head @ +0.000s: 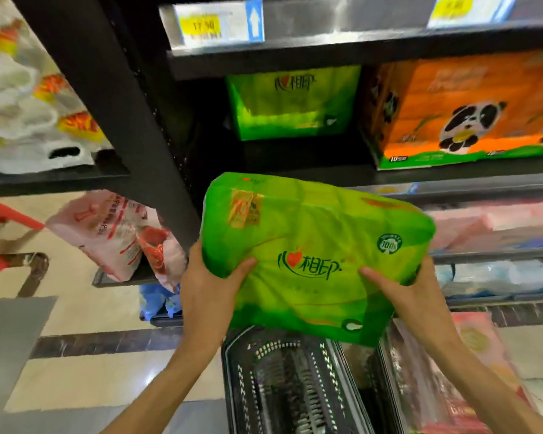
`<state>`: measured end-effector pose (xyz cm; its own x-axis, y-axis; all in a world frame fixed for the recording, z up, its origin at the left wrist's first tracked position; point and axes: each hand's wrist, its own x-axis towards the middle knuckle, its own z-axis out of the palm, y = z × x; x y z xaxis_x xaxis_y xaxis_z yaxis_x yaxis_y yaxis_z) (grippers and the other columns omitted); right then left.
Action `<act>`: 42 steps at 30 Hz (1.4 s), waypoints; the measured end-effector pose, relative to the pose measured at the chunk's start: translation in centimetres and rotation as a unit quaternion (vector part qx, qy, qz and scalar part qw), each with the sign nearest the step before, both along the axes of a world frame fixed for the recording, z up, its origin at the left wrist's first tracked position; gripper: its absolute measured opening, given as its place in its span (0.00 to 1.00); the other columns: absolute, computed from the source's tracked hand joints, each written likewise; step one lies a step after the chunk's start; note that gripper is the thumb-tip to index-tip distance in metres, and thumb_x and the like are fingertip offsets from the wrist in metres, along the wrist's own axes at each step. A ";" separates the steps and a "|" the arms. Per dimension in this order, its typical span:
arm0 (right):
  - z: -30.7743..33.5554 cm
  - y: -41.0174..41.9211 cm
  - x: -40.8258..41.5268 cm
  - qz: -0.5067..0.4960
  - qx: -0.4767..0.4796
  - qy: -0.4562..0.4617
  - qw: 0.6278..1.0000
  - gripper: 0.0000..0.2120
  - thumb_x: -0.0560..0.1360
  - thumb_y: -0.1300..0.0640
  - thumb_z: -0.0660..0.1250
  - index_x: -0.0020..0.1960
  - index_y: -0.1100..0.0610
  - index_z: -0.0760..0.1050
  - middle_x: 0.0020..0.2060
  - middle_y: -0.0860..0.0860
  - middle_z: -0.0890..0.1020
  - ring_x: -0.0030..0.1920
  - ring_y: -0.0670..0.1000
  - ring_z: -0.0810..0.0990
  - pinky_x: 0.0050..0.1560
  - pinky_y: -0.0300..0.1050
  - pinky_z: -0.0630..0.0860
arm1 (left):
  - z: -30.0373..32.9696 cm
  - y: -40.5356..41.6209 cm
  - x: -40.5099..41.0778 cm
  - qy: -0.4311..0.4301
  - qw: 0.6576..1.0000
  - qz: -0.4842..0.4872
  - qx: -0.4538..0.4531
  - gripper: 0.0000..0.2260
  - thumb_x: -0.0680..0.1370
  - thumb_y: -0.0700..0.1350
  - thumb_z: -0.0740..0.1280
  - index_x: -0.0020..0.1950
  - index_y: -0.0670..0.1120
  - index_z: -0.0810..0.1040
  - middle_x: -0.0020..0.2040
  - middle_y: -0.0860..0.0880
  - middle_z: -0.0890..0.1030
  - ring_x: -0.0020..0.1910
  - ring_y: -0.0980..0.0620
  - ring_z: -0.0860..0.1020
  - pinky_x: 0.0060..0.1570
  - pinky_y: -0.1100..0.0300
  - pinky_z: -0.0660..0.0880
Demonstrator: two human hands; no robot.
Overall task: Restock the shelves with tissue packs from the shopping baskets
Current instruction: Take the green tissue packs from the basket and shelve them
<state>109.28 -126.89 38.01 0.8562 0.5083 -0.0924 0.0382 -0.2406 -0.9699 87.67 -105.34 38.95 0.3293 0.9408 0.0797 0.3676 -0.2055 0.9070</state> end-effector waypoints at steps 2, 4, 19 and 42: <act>2.6 0.5 0.8 0.003 0.025 -0.028 0.999 0.38 0.64 0.48 0.80 0.70 0.49 0.69 0.56 0.40 0.82 0.52 0.39 0.83 0.44 0.34 0.80 | 1.9 0.4 0.7 -0.027 0.999 0.007 0.018 0.38 0.67 0.59 0.79 0.73 0.53 0.69 0.55 0.64 0.76 0.56 0.57 0.75 0.52 0.65 0.74; 4.5 0.9 1.7 0.006 0.053 -0.066 0.996 0.38 0.64 0.48 0.80 0.70 0.47 0.69 0.56 0.39 0.83 0.54 0.37 0.82 0.48 0.30 0.80 | 3.5 0.8 1.4 -0.052 0.998 0.014 0.031 0.39 0.65 0.61 0.80 0.72 0.52 0.69 0.59 0.58 0.79 0.58 0.54 0.78 0.57 0.55 0.78; 8.5 8.2 11.9 0.019 0.169 -0.247 0.954 0.46 0.68 0.54 0.82 0.76 0.64 0.60 0.69 0.55 0.75 0.68 0.48 0.76 0.69 0.45 0.74 | 4.8 8.0 11.0 -0.194 0.972 0.031 0.132 0.48 0.66 0.57 0.82 0.76 0.43 0.60 0.64 0.50 0.77 0.65 0.57 0.76 0.71 0.57 0.70; -1.3 19.7 20.6 0.069 0.007 -0.278 0.958 0.50 0.71 0.49 0.80 0.79 0.62 0.52 0.75 0.66 0.65 0.75 0.66 0.66 0.76 0.67 0.62 | -1.5 18.1 18.0 0.030 0.971 0.009 0.238 0.61 0.61 0.64 0.80 0.79 0.31 0.53 0.74 0.33 0.66 0.74 0.41 0.65 0.74 0.72 0.48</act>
<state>129.89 -107.19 36.68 0.6959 0.6174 0.3668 0.5806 -0.1832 -0.7933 105.65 -87.24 37.46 0.3306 0.8075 0.4884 0.4251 -0.5895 0.6869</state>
